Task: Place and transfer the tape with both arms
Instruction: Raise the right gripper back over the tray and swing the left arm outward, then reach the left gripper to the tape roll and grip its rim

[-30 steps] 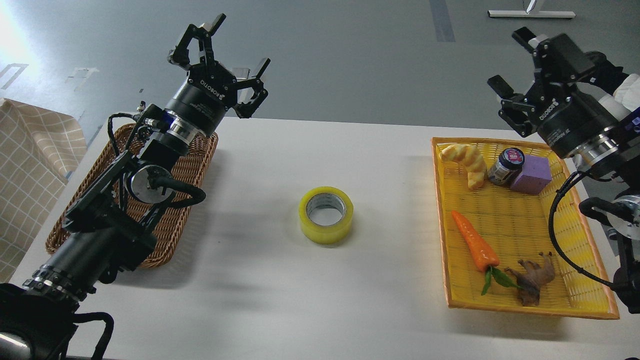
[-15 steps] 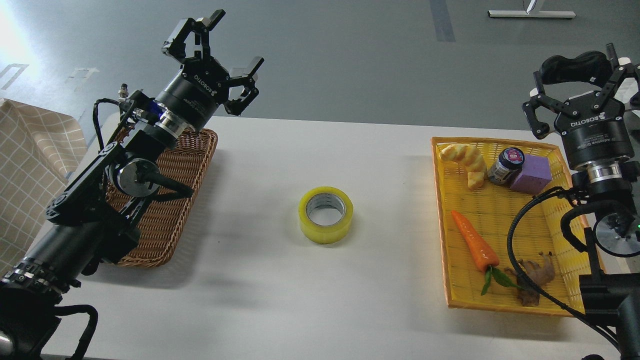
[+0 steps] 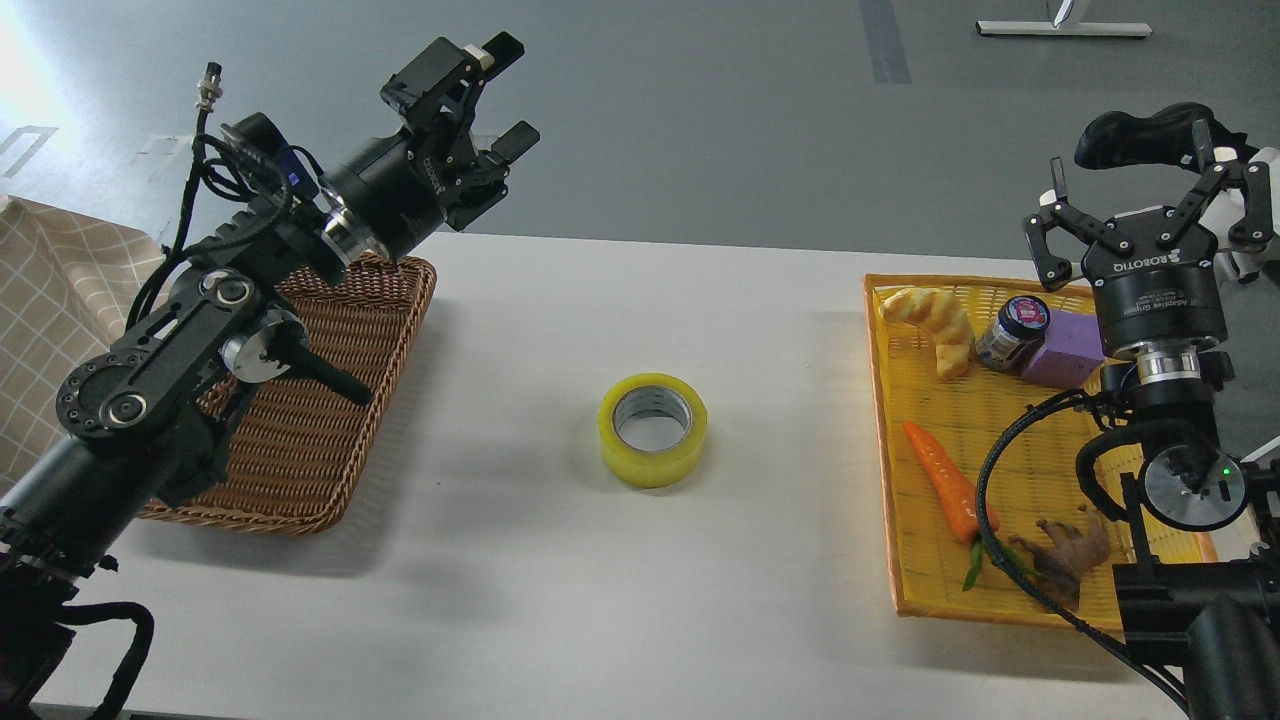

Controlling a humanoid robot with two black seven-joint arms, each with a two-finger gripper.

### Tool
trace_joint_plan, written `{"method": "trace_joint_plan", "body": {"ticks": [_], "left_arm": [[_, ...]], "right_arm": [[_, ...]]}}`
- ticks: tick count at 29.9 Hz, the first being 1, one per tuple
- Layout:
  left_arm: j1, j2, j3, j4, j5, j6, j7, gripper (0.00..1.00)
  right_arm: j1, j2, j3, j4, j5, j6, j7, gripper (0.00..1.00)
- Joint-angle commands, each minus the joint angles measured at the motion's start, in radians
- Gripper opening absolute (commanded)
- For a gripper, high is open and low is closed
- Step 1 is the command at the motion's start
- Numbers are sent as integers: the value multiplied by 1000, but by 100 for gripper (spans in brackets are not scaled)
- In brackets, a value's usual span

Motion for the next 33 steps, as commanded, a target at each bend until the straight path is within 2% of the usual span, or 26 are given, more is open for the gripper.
{"method": "trace_joint_plan", "body": {"ticks": [1,6,11,21,33], "left_arm": [[-3,21,15,-11,1,5,-2,98],[-7,30,16,-11,17,2,4,98],[-24,35,73,-17,84,5,1,98],[-27,37,97,-71,461,8,2,98],[-29,24,261,-83,975,42,7,98]], "right_arm": [[-1,-1,-2,-5,9,0,-8,100],[1,-18,-22,-26,3,0,-17,100],[11,-24,-48,-56,2,0,-18,100],[2,-24,-50,-56,5,0,-18,100],[-2,-21,-52,-56,5,0,-17,100]]}}
